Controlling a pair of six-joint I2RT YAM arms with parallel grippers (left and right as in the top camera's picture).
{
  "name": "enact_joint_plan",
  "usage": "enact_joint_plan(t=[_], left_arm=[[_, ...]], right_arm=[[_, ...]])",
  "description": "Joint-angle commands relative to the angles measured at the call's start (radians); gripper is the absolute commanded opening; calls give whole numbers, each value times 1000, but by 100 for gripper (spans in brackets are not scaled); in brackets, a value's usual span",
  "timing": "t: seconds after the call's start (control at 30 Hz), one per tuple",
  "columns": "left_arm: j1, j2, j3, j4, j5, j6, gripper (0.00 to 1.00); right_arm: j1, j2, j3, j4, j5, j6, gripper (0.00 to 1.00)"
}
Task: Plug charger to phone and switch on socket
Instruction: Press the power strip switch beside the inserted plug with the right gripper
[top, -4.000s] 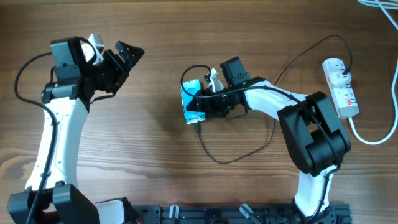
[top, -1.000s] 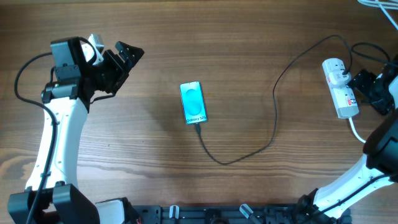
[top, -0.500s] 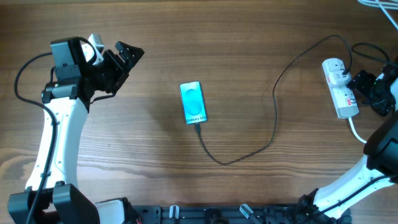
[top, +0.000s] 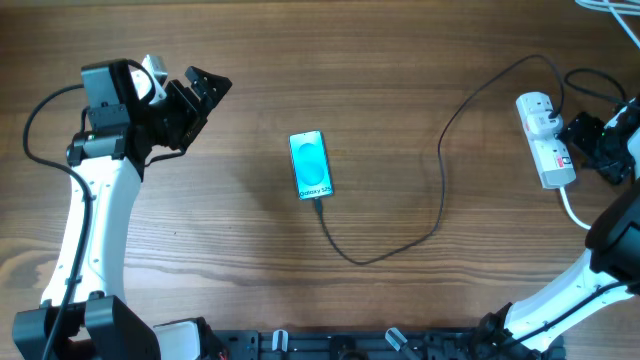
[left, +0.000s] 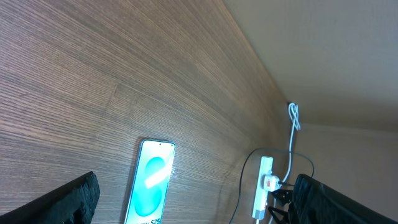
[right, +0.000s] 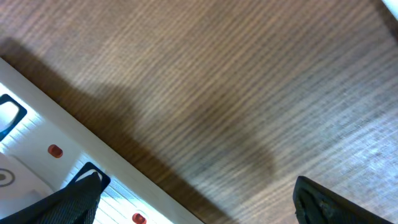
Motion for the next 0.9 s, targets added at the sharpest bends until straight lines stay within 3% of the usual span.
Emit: enact_joint_plan(t=[0.0,0.87], left_arm=[[3,-16,2,3,-6,23,100],[3,-16,2,2,-6,23,100]], right_arm=[[27,16,-19,22,-76,-13,100],[23,12,-11,-78,23,-16,100]])
